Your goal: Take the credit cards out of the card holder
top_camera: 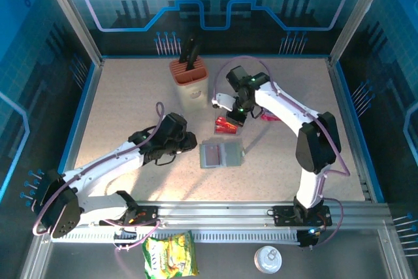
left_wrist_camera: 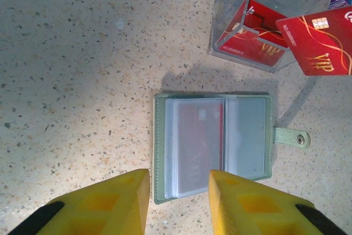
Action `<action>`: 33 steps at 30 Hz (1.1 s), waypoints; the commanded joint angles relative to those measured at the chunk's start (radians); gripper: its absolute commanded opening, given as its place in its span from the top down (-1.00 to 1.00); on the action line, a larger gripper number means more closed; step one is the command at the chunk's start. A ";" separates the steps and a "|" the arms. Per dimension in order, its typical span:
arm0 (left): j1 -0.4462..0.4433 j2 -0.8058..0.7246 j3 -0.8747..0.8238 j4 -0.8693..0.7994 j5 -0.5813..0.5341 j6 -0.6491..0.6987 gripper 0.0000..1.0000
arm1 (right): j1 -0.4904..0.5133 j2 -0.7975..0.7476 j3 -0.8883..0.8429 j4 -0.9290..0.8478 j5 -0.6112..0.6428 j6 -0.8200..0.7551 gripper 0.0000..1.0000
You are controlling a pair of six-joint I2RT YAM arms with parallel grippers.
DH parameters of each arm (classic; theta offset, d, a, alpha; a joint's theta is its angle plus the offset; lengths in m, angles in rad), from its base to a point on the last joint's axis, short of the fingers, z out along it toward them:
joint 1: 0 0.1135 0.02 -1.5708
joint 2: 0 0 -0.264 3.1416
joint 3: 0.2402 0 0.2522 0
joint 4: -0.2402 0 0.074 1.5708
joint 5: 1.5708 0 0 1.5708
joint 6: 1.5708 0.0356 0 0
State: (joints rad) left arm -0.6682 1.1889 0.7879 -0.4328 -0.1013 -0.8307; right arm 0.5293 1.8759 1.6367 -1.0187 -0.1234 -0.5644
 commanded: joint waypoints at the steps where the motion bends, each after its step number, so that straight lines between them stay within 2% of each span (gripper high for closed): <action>1: 0.014 -0.016 0.002 -0.035 -0.014 0.030 0.33 | -0.024 0.065 0.081 -0.127 -0.004 -0.089 1.00; 9: 0.057 -0.007 0.001 -0.025 0.019 0.026 0.33 | -0.055 0.174 0.244 -0.192 -0.002 -0.128 1.00; 18: 0.095 0.014 0.021 -0.028 0.046 0.038 0.33 | -0.056 0.280 0.347 -0.230 0.022 -0.190 1.00; 33: 0.132 -0.018 0.005 -0.044 0.064 0.032 0.32 | -0.037 0.316 0.290 -0.254 -0.077 -0.260 0.95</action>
State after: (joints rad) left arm -0.5457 1.1973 0.7883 -0.4454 -0.0551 -0.8093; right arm 0.4831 2.1700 1.9438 -1.2415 -0.1482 -0.7937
